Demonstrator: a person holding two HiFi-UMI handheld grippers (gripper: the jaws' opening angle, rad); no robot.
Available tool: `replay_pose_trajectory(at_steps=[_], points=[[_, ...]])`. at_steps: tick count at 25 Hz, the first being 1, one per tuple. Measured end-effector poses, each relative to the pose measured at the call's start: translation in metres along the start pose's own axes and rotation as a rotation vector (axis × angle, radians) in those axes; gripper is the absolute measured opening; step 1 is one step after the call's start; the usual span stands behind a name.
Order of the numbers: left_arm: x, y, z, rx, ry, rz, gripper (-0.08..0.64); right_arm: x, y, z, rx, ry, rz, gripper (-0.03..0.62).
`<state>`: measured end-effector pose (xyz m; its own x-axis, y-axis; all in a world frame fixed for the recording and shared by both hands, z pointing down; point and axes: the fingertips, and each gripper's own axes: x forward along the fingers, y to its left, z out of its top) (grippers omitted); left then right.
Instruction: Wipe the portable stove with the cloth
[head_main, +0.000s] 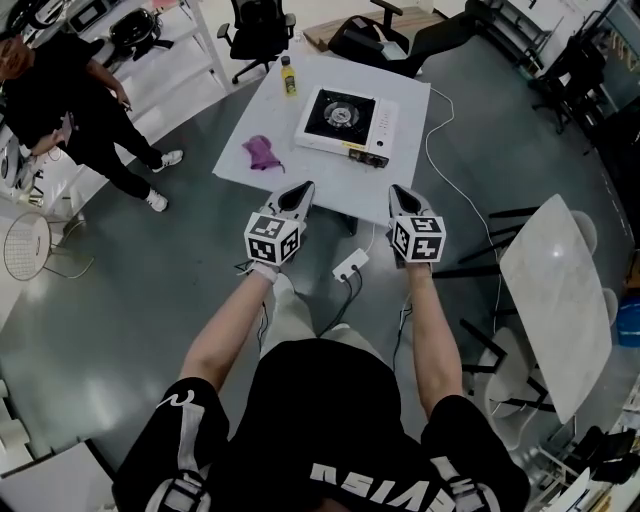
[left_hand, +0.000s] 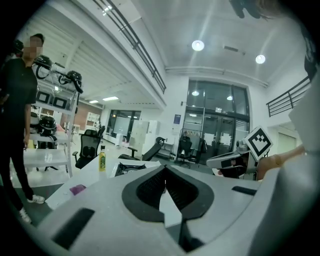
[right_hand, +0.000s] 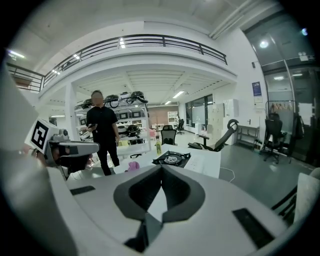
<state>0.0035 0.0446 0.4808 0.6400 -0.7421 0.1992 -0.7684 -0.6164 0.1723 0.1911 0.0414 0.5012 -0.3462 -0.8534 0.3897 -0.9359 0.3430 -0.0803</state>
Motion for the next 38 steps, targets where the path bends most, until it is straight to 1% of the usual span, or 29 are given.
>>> replay_pose_trajectory(at_steps=[14,20,27,38], points=[[-0.036,-0.042,-0.002,0.017,0.007,-0.019,0.009,-0.049,0.017,-0.004,0.005,-0.046,0.004,0.011],[-0.041,-0.053,-0.001,0.017,0.000,-0.023,0.009,-0.060,0.016,-0.002,0.011,-0.062,0.001,0.011],[-0.044,-0.063,-0.003,0.038,0.011,-0.031,0.009,-0.070,0.016,-0.005,0.011,-0.070,0.007,0.011],[-0.044,-0.084,0.008,0.031,-0.019,-0.039,0.009,-0.083,0.021,-0.004,-0.001,-0.065,0.032,0.011]])
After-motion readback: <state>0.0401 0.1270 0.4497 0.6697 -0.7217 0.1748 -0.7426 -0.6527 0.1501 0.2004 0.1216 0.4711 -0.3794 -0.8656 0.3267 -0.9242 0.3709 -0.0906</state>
